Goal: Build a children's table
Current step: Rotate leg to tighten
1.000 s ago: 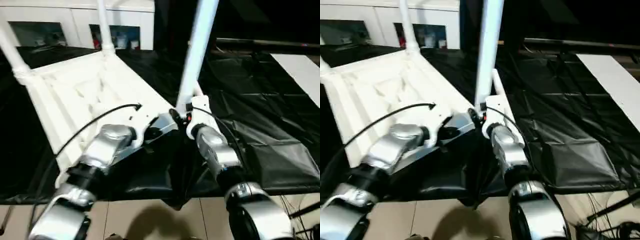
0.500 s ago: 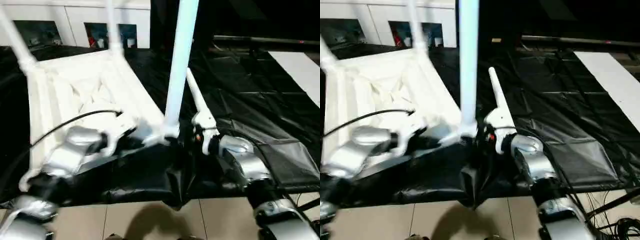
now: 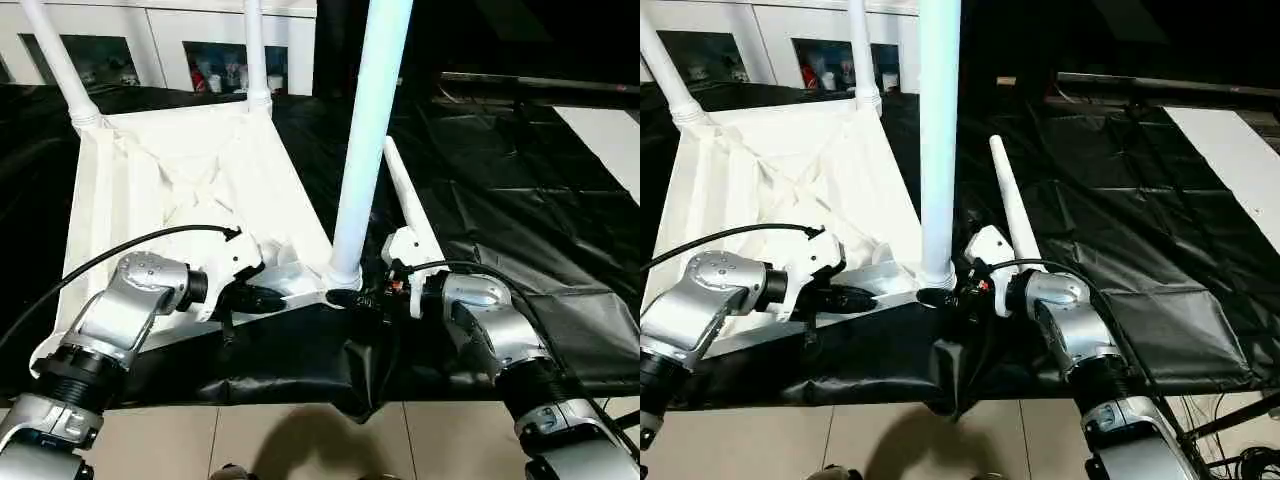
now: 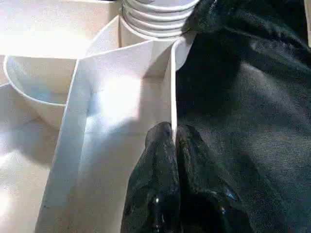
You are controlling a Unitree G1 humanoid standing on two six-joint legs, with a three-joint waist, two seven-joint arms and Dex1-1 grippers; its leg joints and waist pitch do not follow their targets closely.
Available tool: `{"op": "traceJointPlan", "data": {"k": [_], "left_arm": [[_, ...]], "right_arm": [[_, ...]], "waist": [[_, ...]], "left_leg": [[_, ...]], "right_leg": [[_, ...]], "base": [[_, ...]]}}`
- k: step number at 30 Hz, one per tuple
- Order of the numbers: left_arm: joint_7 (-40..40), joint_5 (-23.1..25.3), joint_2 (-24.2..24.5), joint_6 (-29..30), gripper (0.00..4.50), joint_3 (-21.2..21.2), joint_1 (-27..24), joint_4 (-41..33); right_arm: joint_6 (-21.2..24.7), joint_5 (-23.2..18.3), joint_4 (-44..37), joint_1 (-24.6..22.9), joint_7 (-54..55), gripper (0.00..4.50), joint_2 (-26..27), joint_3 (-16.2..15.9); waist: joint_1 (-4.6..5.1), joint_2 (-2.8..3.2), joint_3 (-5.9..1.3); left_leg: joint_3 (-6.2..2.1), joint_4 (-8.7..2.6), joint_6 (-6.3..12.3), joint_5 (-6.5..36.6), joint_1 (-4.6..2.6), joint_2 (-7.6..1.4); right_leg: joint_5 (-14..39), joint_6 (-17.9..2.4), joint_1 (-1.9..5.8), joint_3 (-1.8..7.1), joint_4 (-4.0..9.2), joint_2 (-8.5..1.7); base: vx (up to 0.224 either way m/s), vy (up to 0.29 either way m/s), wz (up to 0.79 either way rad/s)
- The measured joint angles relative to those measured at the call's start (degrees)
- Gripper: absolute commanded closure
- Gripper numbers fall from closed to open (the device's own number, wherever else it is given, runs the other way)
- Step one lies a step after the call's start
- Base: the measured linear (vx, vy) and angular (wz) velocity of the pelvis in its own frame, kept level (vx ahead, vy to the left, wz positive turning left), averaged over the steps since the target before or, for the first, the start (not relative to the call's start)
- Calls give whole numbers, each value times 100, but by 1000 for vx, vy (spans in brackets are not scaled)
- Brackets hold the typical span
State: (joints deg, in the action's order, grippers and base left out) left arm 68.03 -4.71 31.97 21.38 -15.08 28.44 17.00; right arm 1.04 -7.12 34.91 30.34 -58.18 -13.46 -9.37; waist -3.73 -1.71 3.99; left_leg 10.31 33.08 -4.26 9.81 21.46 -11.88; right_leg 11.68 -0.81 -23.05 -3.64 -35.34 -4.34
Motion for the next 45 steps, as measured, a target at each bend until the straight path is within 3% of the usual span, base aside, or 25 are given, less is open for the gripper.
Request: {"op": "traceJointPlan", "data": {"k": [6, 19, 24, 26, 30, 32, 38, 40, 42, 45], "left_arm": [[43, -1, 13, 15, 450, 0, -27, -41], [-202, 30, -174, 61, 450, 22, -54, -13], [-1044, 218, -769, 248, 450, 102, 137, 309], [-1638, 315, -1216, 360, 450, 157, 371, 643], [-2284, 376, -1640, 461, 450, 163, 605, 966], [-2766, 484, -1947, 429, 450, 171, 827, 1307], [-3088, 584, -2182, 242, 450, 157, 973, 1572], [-3086, 588, -2178, 231, 450, 156, 979, 1572], [-3095, 613, -2133, 171, 450, 165, 986, 1587], [-3322, 700, -2054, 18, 450, 225, 1137, 1842]], "right_arm": [[0, -6, 0, -11, -73, 173, 8, 3], [21, -76, 8, -222, 358, 178, 262, 217], [-17, 42, 320, -173, 1755, 178, 701, 517], [11, 80, 624, 46, 2632, 178, 992, 756], [79, 99, 959, 318, 3627, 178, 1279, 979], [106, 71, 1291, 605, 4405, 178, 1507, 1241], [91, 52, 1486, 804, 4802, 178, 1556, 1362], [68, 49, 1460, 790, 4706, 122, 1552, 1408], [60, -43, 1316, 699, 4410, 98, 1560, 1452], [62, -125, 1082, 428, 3828, 74, 1745, 1218]], "waist": [[-2, 0, 0], [13, -1, -1], [56, -2, -2], [62, -2, -2], [63, -2, -2], [57, -2, -1], [26, 0, -2], [18, 2, -4], [24, 4, -5], [138, 4, -4]], "left_leg": [[0, 4, 1, 0, 0, 0], [-2, 28, -17, 8, -17, -1], [-4, 30, -26, 8, -49, 0], [-5, 30, -30, 6, -48, 1], [-11, 26, -31, 5, -48, 2], [-13, 26, -31, 5, -43, 3], [-13, 26, -31, 4, -34, 4], [-13, 19, -31, 4, -34, 4], [-13, 12, -31, 4, -33, 3], [-24, 11, -32, 4, -26, 3]], "right_leg": [[0, 0, 0, 0, -4, 0], [-1, -1, 8, 6, -43, -2], [-11, -8, 26, 12, -58, -3], [-18, 1, 22, 12, -61, -3], [-20, 13, 20, 10, -57, -3], [-23, 15, 19, 8, -55, -2], [-46, -10, 20, 9, -50, -3], [-45, -7, 20, 8, -50, -3], [-44, -5, 16, 7, -46, -2], [-48, -3, 7, 3, -46, 3]], "base": [[0, 0, 0], [0, 0, 0], [0, 0, 0], [0, 0, 0], [0, 0, 0], [0, 0, 0], [0, 0, 0], [0, 0, 0], [0, 0, 0], [0, 0, 0]]}}
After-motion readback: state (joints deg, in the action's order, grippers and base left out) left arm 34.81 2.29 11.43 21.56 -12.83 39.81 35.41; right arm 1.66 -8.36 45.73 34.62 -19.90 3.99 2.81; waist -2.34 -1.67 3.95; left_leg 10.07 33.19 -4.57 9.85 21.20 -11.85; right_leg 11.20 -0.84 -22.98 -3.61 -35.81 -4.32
